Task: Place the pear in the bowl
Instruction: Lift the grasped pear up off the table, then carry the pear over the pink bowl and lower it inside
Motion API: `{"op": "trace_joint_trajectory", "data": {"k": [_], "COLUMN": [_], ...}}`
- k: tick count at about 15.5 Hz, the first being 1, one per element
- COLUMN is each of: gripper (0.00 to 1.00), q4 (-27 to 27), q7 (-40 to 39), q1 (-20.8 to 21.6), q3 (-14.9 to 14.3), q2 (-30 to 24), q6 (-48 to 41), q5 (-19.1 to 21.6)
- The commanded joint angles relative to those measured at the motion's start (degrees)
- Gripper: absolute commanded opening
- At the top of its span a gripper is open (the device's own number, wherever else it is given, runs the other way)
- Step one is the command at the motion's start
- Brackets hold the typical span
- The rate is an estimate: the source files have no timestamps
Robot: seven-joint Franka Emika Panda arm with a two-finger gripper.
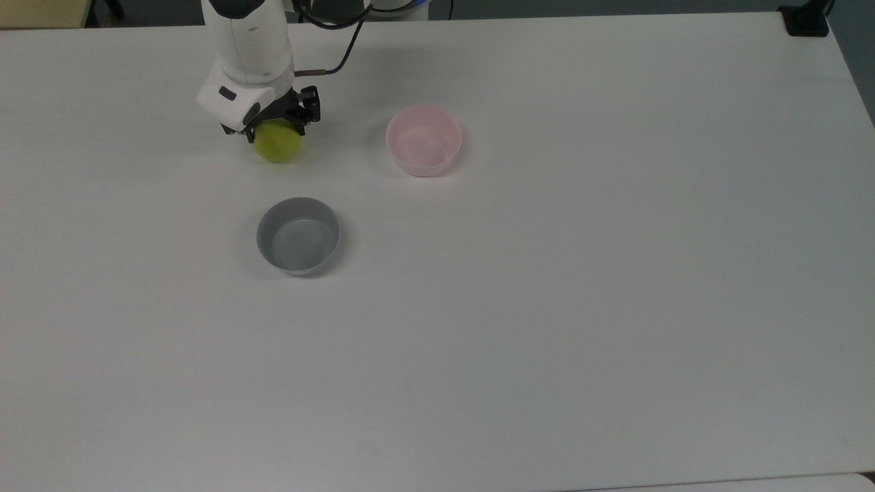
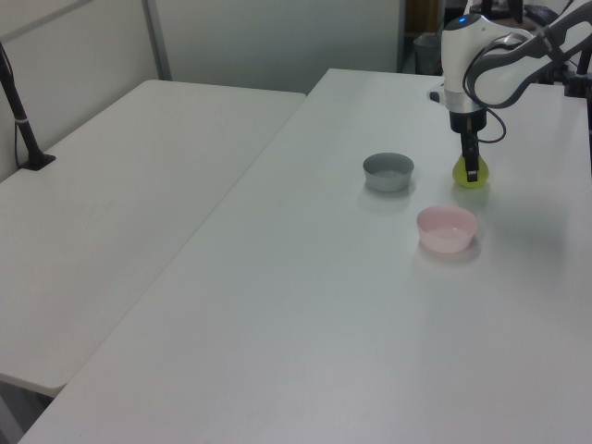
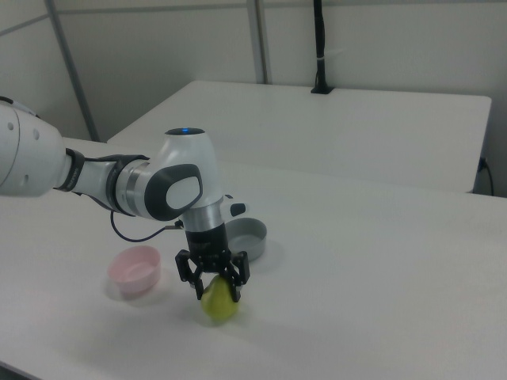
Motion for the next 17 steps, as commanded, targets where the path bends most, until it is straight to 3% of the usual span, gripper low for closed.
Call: {"op": "trace_joint_trajectory", "data": {"k": [1,8,17], "gripper": [0.55,0.55,0.56], "q4": [2.5,7.7,7.8], "q7": [-0.8,0.1,17.6], "q1": [-0.1,1.1,18.0], "q3": [-0.2,0.6,0.7], "q2": [-2.4,-5.1,-4.9], "q6": [-5.8,-15.7,-16.0], "q5": [-0.8,-0.1,1.2]}}
